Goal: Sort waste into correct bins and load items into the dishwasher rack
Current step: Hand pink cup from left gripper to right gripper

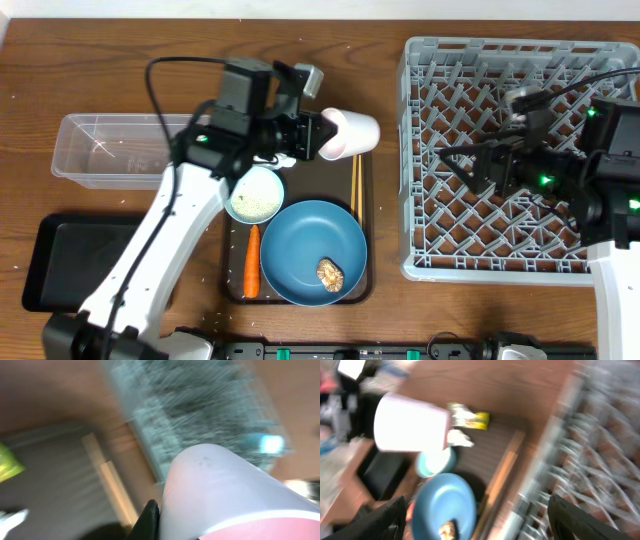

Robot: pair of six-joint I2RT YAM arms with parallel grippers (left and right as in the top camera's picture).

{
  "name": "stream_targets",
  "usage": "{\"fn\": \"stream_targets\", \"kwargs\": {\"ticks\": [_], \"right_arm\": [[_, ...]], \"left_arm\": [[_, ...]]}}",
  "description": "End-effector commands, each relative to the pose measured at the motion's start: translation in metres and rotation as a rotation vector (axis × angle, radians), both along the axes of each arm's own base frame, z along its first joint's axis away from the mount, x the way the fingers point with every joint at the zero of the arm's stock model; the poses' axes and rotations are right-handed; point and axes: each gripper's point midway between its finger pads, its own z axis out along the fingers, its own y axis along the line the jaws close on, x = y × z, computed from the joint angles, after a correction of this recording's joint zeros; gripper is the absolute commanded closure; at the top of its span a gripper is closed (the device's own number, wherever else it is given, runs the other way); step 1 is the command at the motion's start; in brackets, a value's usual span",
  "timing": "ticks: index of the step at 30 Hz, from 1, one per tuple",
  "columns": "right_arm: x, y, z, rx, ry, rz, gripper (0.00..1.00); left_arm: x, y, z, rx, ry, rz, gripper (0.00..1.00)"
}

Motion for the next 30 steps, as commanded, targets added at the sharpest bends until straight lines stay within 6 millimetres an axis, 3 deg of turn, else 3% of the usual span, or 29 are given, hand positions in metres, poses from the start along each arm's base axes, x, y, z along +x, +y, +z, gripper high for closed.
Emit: {"fn": "stream_targets", "kwargs": {"ticks": [1,3,10,17,22,26,28,30], "right_arm": [[-0.019,0.038,0.020,0.091,-0.115,0.242,0.19],[-0.022,0.051,0.024,0.090,-0.148,0.292,0.19],[-0.037,0.095,0.037,0.080,-0.289,0.472,0.18],[-0.039,0.118,0.044,0.079,-0.378,0.551,0.18],[-0.041,0.123,0.044,0.083,-0.381,0.565,0.37],[-0.043,0.121,0.047,0.084,-0.380,0.559,0.44],[-0.044,0.116,0.048,0.067,-0.383,0.532,0.46],[-0.037,0.104,0.047,0.033,-0.349,0.440,0.47]], "left_arm": [[-0.039,-0.021,0.050,-0.241,-0.001,-0.253,0.94],[-0.051,-0.025,0.068,-0.302,-0.033,-0.327,0.94],[-0.068,-0.029,0.091,-0.397,-0.071,-0.450,0.94],[-0.084,-0.029,0.107,-0.467,-0.092,-0.559,0.94],[-0.083,-0.029,0.107,-0.464,-0.095,-0.555,0.93],[-0.073,-0.030,0.103,-0.433,-0.113,-0.502,0.71],[-0.061,-0.028,0.098,-0.398,-0.128,-0.439,0.51],[-0.041,-0.021,0.089,-0.341,-0.143,-0.332,0.41]]}}
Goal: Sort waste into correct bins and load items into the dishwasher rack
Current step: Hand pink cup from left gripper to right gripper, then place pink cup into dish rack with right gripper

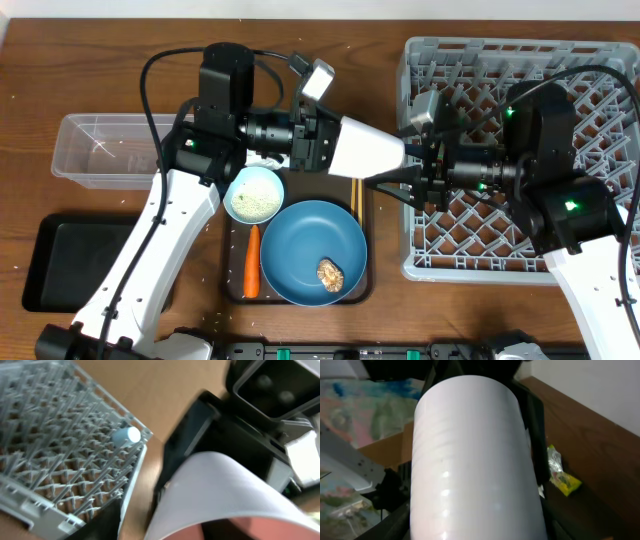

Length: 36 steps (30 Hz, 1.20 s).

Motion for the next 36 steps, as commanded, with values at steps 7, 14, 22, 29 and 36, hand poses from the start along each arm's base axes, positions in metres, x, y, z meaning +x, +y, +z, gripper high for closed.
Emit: {"fn": "stream_targets", "kwargs": {"ticks": [7,14,22,29,36], "right_arm": [[0.032,-0.100,-0.014,-0.130,0.165,-0.641,0.48],[0.019,-0.239,-0.066,-0.244,0.495,-1.355,0.49],[0.004,-0.315,-0.111,-0.259,0.774,-1.641,0.47],[0.011,-0.329,-0.161,-0.303,1.016,-1.629,0.47],[0.028,-0.329,-0.201,-0.317,1.164,-1.574,0.47]], "left_arm": [[0.075,0.059,-0.032,0.209,0.029,0.460,0.33],[0.077,0.086,-0.060,0.311,0.157,0.559,0.33],[0.070,0.091,-0.075,0.376,0.199,0.570,0.33],[0.069,0.091,-0.077,0.381,0.209,0.568,0.33],[0.069,0.091,-0.077,0.382,0.209,0.568,0.33]]}}
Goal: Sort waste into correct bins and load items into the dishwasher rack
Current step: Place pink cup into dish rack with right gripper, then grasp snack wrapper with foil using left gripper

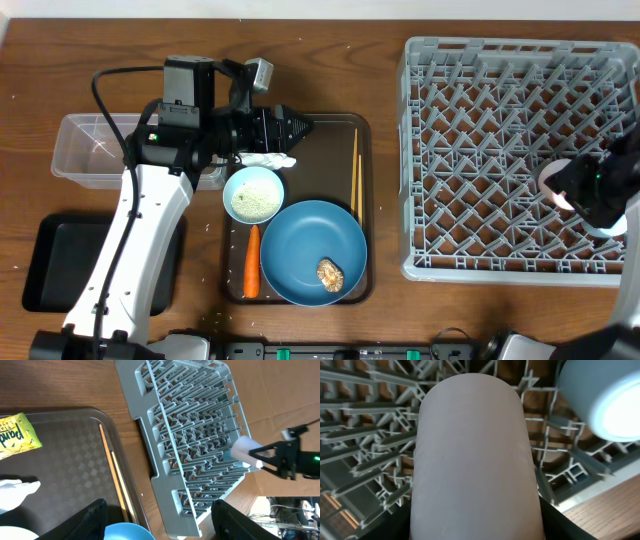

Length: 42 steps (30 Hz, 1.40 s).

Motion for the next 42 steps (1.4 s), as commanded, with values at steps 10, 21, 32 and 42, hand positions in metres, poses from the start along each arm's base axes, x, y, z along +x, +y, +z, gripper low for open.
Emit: {"fn": "stream_targets", "kwargs": {"ticks": [10,21,32,42], "right_arm": [[0.013,0.010,-0.024,0.135,0.037,-0.032,0.16],[0.039,0.067,0.086,0.051,-0.380,0.288,0.14],[0.036,0.161,0.135,0.039,-0.577,0.606,0.13],[0.040,0.180,0.112,0.085,-0.491,0.661,0.15]], "left_arm": [[0.003,0.010,0.000,0.076,-0.025,0.045,0.33],[-0.005,0.047,-0.044,0.385,0.070,0.190,0.33],[0.016,0.079,-0.076,0.582,0.050,0.300,0.33],[0.075,0.061,-0.169,0.620,0.080,0.260,0.32]]}}
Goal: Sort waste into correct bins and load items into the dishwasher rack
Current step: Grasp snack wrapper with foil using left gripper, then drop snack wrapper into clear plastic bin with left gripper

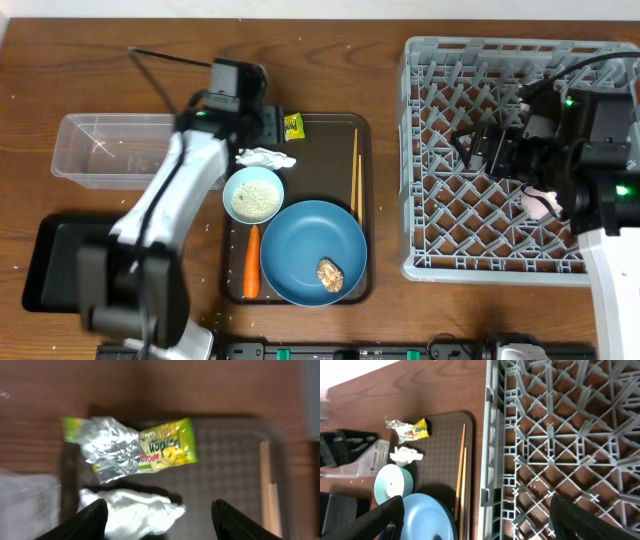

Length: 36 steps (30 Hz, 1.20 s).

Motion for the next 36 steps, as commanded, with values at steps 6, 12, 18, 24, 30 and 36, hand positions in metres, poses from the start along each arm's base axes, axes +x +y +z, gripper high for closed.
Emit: {"fn": "stream_targets", "kwargs": {"ticks": [6,12,18,24,30,36], "right_arm": [[-0.001,0.008,-0.004,-0.007,0.016,0.035,0.15],[-0.001,0.008,-0.005,-0.007,0.019,0.036,0.15],[-0.002,0.008,-0.005,-0.007,0.021,0.036,0.16],[-0.004,0.008,-0.007,-0.007,0.034,0.036,0.16],[-0.004,0.007,-0.007,-0.008,0.033,0.035,0.16],[-0.002,0.008,-0.005,-0.008,0.020,0.036,0.16]], "left_arm": [[0.011,-0.002,-0.065,0.044,0.076,-0.009,0.33],[0.007,-0.001,-0.100,0.059,0.145,-0.010,0.34],[0.019,-0.004,-0.101,0.049,0.098,-0.008,0.61],[0.019,-0.006,-0.092,0.025,0.094,0.009,0.94],[0.009,-0.004,-0.040,0.014,0.045,0.009,0.94],[-0.002,0.017,0.030,0.073,-0.081,0.068,0.94]]}}
